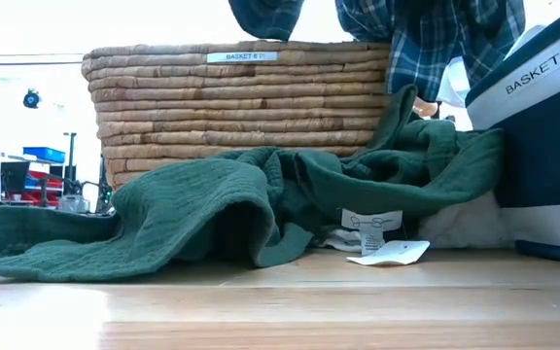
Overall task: Sort clothes
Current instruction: Put the blue checkered polo shirt into the brown laundry basket
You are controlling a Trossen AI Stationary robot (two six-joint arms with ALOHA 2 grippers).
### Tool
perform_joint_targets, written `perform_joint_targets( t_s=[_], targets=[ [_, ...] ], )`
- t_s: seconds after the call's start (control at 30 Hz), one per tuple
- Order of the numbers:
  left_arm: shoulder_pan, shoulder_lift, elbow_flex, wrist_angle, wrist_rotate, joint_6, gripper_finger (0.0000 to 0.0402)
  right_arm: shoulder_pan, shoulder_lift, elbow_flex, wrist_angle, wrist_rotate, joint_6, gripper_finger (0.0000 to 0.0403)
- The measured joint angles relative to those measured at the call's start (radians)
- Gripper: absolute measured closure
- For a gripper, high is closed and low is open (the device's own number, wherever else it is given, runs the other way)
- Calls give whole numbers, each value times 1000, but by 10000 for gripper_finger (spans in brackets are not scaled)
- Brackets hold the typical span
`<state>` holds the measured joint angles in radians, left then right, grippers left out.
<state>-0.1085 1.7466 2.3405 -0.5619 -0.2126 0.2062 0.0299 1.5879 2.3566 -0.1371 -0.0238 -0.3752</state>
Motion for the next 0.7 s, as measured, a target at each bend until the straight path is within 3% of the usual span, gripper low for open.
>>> perform_joint_targets(
  t_s=[0.17, 0.47, 0.7],
  targets=[
    [3, 40, 0, 49, 12, 41, 80, 0, -1, 0, 7, 3, 7, 394],
    [4, 111, 0, 171, 10, 29, 146, 0, -2, 0, 14, 80, -9, 394],
    [9, 114, 0, 154, -83, 46, 176, 0, -2, -1, 11, 121, -23, 394]
  ],
)
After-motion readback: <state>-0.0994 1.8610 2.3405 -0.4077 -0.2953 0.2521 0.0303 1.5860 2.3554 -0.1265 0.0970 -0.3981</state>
